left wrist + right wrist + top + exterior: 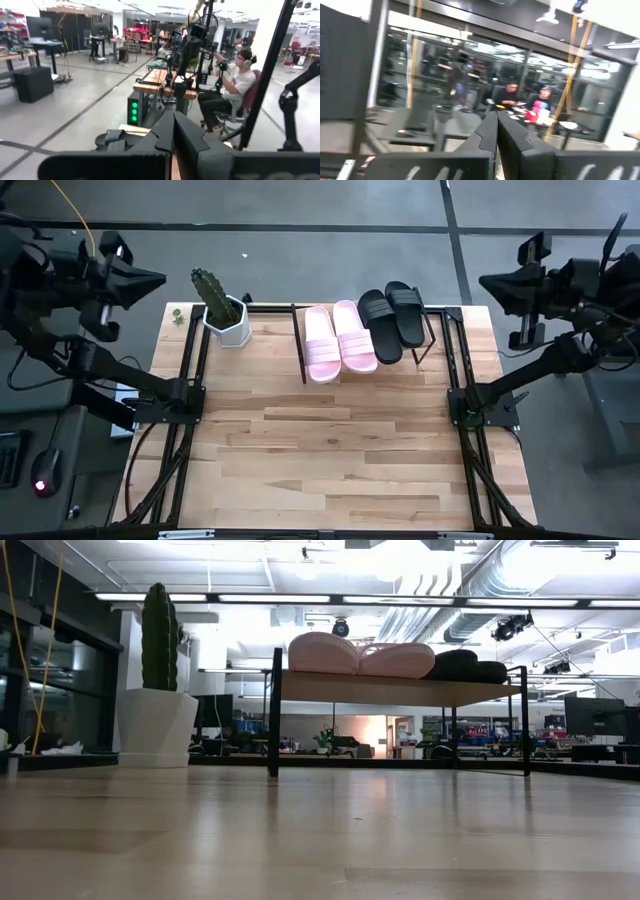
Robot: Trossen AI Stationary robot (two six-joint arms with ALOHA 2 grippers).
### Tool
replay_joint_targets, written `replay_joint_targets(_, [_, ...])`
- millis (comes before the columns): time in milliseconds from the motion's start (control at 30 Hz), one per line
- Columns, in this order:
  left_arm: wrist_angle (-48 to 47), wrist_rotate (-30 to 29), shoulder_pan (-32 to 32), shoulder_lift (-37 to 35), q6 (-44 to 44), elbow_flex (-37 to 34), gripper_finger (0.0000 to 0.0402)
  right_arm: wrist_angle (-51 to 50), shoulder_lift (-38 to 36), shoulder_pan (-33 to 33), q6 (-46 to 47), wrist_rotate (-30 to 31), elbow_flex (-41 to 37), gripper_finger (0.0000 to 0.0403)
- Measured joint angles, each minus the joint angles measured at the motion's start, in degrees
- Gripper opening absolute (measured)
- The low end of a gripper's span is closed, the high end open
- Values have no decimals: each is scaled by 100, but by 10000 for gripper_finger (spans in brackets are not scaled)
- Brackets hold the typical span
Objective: Pick and place slides into the shelf
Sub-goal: Return to Home Position
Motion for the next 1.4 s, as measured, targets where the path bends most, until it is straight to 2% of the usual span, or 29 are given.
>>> replay_joint_targets(233, [155,-63,0,407,496,-21,0,-5,7,-21,-307,74,13,0])
replay_joint_targets(333, [365,-459,0,556,637,-18,0,-21,29,-147,-384,91,157,0])
replay_joint_targets(400, [496,-734,2,618,758,-18,0,-39,63,-246,-380,-101,320,0])
replay_joint_targets(500, [851,-824,7,671,799,-18,0,-205,122,-354,-338,-496,612,0])
replay_joint_targets(633, [1060,-660,4,667,895,-14,0,-595,240,-488,-205,-508,942,0])
replay_joint_targets(800, [795,-931,266,812,909,-10,0,-738,503,-701,-201,-548,1128,0])
replay_joint_targets(867, [751,-770,572,866,881,-11,0,-750,581,-812,-210,-621,1171,0])
replay_joint_targets(1067, [711,214,1573,1089,792,-12,0,-802,780,-1363,-129,-924,1386,0])
replay_joint_targets(1300, [738,1242,2483,1180,738,-14,0,-1012,855,-2192,99,-1726,1523,0])
replay_joint_targets(1400, [741,1565,2770,1180,652,-14,0,-1066,874,-2571,112,-2289,1523,0])
